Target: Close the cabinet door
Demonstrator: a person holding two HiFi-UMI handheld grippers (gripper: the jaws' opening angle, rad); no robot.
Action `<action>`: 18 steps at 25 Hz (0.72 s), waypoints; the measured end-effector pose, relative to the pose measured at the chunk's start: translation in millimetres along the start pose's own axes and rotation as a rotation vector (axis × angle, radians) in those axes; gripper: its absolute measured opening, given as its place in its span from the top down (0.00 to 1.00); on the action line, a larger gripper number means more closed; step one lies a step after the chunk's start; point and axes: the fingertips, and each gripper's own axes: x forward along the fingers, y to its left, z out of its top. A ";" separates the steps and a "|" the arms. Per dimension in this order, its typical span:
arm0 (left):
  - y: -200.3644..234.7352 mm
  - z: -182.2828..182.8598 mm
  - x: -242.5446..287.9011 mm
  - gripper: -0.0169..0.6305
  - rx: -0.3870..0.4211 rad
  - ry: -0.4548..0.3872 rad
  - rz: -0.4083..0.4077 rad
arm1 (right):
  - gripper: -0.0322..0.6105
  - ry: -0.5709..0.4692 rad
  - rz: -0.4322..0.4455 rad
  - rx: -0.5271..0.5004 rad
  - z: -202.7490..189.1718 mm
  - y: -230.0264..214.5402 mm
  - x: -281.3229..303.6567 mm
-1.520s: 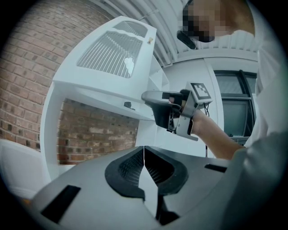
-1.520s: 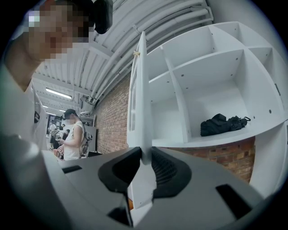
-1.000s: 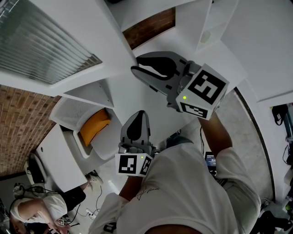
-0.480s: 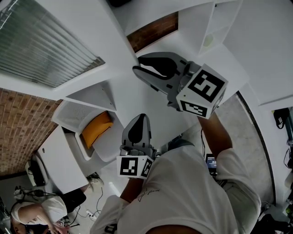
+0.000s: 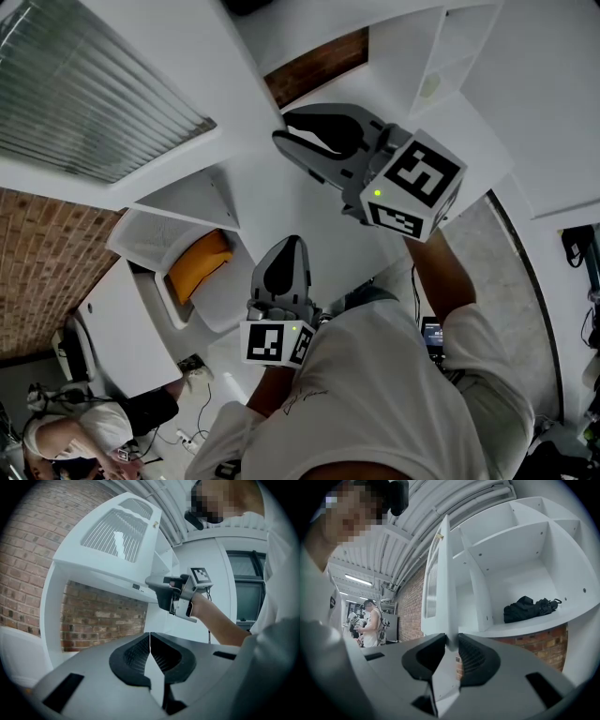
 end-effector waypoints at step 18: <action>6.7 -3.2 9.4 0.95 -0.007 0.011 0.037 | 0.80 -0.012 -0.029 -0.004 0.7 -19.3 6.8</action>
